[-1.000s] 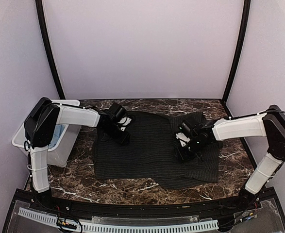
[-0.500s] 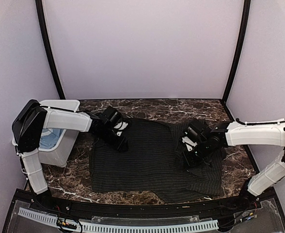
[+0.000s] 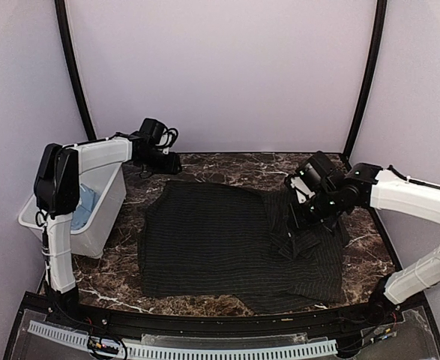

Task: Fold and stack the mixed laundry pile
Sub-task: Move the flattened shirt to the center of the board, then pick up the flattened shirt from the center of the board.

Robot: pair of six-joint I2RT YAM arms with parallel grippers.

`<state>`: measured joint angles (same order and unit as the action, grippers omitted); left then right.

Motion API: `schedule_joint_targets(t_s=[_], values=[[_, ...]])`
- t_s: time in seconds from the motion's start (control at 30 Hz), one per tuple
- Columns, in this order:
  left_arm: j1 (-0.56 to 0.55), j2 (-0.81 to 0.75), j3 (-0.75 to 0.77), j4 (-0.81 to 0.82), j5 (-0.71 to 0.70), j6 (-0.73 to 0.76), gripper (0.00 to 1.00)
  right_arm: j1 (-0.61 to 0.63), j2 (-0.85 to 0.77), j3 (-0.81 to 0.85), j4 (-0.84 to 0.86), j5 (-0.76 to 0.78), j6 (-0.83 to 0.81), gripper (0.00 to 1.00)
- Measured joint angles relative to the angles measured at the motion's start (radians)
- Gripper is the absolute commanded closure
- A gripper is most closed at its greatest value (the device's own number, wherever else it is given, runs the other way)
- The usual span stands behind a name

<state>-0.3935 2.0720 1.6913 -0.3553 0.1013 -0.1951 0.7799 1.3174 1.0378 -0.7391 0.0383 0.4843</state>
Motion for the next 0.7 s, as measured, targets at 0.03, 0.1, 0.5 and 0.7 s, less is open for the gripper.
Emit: schedule_joint_targets(t_s=[0.03, 0.1, 0.5, 0.7], values=[[0.003, 0.036, 0.027, -0.013, -0.016, -0.002, 0.5, 0.0, 0.0, 0.003, -0.005, 0.005, -0.001, 1.0], [0.003, 0.108, 0.079, -0.037, -0.05, -0.004, 0.5, -0.002, 0.0, 0.008, -0.015, 0.009, -0.003, 1.0], [0.002, 0.238, 0.195, -0.11, -0.214, 0.039, 0.5, -0.012, -0.018, 0.036, -0.051, 0.038, -0.016, 1.0], [0.005, 0.252, 0.245, -0.139, -0.142, 0.231, 0.53, -0.027, -0.041, 0.051, -0.075, 0.049, -0.031, 1.0]])
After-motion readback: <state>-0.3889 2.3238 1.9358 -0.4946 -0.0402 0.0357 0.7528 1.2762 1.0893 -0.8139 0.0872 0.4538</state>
